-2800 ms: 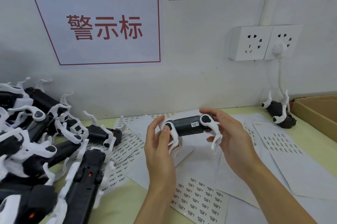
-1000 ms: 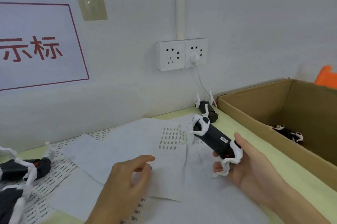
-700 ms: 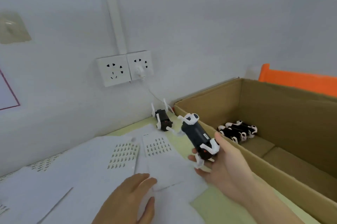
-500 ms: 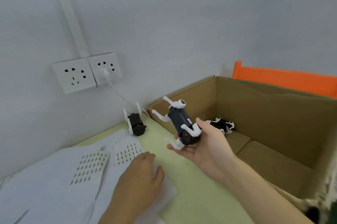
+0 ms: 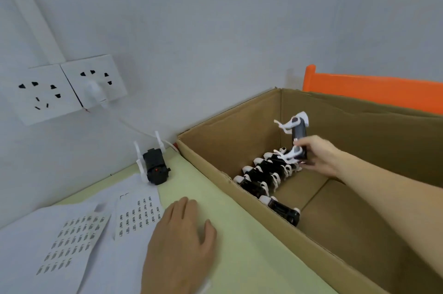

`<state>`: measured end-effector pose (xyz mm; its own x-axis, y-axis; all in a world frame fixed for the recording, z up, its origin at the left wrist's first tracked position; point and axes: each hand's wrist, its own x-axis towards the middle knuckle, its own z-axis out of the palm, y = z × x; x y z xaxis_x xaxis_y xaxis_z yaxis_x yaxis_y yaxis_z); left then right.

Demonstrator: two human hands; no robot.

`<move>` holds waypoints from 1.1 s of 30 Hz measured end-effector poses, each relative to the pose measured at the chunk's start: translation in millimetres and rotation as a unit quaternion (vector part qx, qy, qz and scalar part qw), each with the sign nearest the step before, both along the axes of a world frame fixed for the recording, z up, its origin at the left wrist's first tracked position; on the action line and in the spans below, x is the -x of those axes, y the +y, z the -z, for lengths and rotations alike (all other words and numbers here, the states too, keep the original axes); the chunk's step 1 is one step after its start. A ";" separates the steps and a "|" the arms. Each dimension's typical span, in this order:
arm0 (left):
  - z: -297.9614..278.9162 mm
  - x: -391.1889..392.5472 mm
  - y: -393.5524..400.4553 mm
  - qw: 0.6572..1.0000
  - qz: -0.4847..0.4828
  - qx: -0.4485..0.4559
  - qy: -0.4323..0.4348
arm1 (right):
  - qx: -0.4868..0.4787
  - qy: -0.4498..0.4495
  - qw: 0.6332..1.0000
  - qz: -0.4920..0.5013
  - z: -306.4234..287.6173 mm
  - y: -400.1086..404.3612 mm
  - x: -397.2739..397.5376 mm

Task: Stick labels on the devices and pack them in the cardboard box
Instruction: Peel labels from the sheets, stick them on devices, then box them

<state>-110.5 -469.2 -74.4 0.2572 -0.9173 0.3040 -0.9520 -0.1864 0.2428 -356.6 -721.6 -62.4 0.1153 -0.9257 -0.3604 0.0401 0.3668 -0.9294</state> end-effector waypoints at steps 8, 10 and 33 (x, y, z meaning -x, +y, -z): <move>-3.7 3.7 -5.6 0.999 0.002 -0.042 -0.002 | 0.067 0.469 0.876 -0.089 97.9 -35.9 13.8; -7.9 3.7 -6.5 0.999 -0.004 -0.043 -0.024 | 0.096 0.559 0.812 -0.138 107.9 -39.3 5.9; -4.7 0.2 -11.3 0.997 0.005 -0.073 0.002 | 0.136 0.663 0.644 -0.356 165.1 -38.8 -13.2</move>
<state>-110.7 -480.5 -69.7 0.2486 -0.9542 0.1666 -0.9529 -0.2101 0.2186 -343.3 -760.4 -227.6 0.3031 -0.8582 -0.4142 -0.9439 -0.3301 -0.0068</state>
